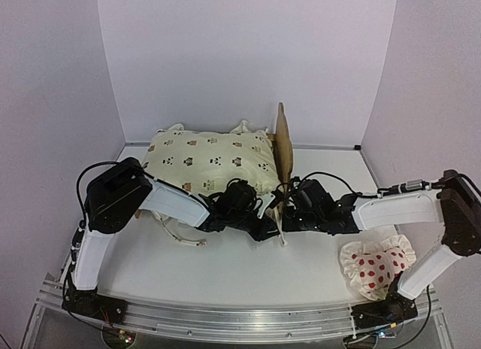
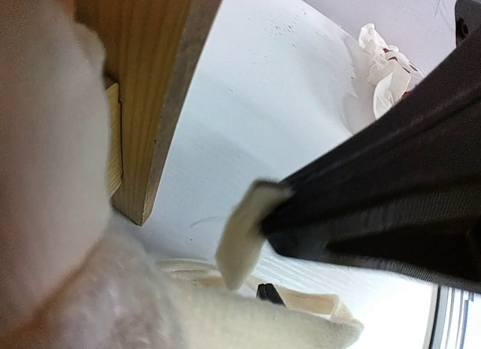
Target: Set up the pet bed
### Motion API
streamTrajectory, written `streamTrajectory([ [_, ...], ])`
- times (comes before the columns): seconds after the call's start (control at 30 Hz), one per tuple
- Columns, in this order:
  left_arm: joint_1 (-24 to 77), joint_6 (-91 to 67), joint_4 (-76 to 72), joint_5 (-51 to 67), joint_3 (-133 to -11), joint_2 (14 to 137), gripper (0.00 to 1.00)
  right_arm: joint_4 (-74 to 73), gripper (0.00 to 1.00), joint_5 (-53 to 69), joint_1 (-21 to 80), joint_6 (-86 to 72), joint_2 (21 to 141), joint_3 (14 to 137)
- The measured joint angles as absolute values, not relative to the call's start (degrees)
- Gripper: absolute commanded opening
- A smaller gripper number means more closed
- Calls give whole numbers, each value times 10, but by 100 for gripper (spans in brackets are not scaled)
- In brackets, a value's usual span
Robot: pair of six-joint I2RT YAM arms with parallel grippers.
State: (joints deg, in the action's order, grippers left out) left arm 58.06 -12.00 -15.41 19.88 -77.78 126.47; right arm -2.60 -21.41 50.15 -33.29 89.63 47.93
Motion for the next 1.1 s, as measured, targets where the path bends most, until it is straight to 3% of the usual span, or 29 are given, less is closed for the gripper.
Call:
streamTrajectory([
  [0.4, 581, -119, -126, 184, -764, 1243, 34, -27, 0, -226, 501, -326, 813, 423],
  [0.8, 584, -70, -45, 100, -773, 1242, 54, -47, 0, -227, 501, -324, 737, 392],
  [1.1, 584, 12, -26, 62, -773, 1242, 61, -68, 0, -220, 501, -325, 732, 388],
])
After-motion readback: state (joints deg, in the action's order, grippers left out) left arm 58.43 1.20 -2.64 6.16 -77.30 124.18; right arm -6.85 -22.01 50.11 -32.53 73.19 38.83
